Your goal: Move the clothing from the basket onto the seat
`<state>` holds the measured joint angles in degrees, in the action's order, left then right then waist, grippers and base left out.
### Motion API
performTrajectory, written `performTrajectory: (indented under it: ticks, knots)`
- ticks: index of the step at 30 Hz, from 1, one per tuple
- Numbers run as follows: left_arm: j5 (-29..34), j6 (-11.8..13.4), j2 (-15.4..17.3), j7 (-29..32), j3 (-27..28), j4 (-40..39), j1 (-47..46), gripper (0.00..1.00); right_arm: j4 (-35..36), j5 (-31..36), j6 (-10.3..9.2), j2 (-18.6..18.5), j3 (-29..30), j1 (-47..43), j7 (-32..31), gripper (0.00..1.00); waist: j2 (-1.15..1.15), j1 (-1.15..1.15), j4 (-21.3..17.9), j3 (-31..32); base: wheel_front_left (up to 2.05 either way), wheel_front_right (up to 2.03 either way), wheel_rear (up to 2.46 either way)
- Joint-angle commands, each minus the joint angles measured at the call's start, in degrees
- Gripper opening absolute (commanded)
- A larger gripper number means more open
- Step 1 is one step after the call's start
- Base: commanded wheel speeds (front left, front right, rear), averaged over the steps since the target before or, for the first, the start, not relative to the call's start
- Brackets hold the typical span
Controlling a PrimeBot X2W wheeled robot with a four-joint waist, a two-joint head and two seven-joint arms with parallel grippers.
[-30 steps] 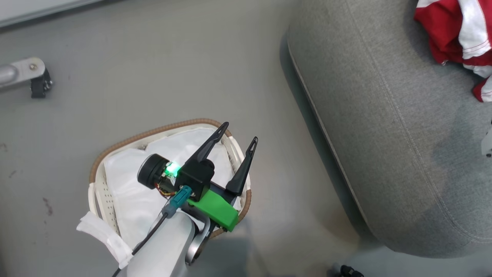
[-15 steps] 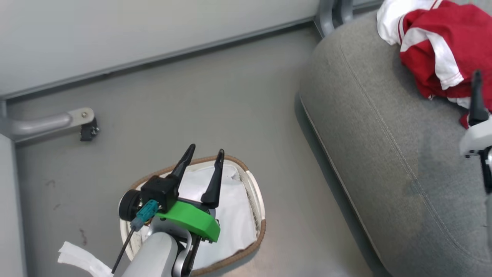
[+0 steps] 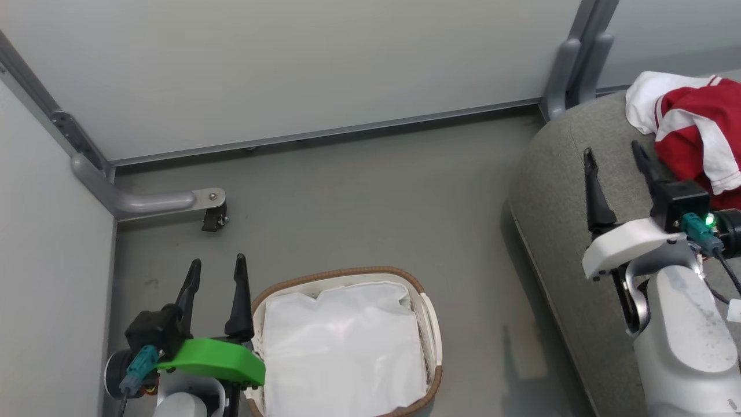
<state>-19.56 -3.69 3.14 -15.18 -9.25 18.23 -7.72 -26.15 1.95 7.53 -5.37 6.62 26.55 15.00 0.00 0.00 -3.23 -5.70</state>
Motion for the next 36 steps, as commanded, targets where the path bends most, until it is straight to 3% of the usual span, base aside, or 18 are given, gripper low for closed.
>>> performTrajectory:
  ticks: [1, 14, 33, 34, 36]
  knots:
    - [0.66, 0.13, -0.04, 0.05, 1.17, -0.41, 1.53, 1.0, 0.81, -0.56, -0.08, 0.43, -0.85, -2.02, 0.29, 1.0, 0.0, 0.0, 2.7, 2.4, 0.0, 0.0, 0.0]
    - [1.48, -1.26, -0.21, 0.05, 7.22, -1.6, 8.28, 1.0, 6.19, -7.59, -0.07, 2.37, -6.84, -14.47, 0.29, 1.0, 0.0, 0.0, 4.64, 4.02, 0.0, 0.0, 0.0]
    - [1.05, -1.24, -0.21, 0.05, 5.97, -0.26, 10.0, 1.0, 7.84, -10.62, -0.08, 2.38, -7.29, -21.41, 0.29, 1.0, 0.0, 0.0, 4.07, 4.92, 0.0, 0.0, 0.0]
    - [1.01, -1.23, -0.26, 0.01, 5.81, -0.2, 9.42, 0.0, 7.71, -10.41, -0.01, 2.57, -7.32, -20.9, -0.01, 0.0, 0.0, 0.0, 4.07, 4.93, 0.0, 0.0, 0.0]
    - [0.93, -1.27, -0.36, 0.07, 5.7, 0.73, 9.43, 0.0, 6.94, -10.54, 0.0, 2.73, -7.28, -21.18, -0.12, 0.0, 0.0, 0.0, 4.06, 4.93, 0.0, 0.0, 0.0]
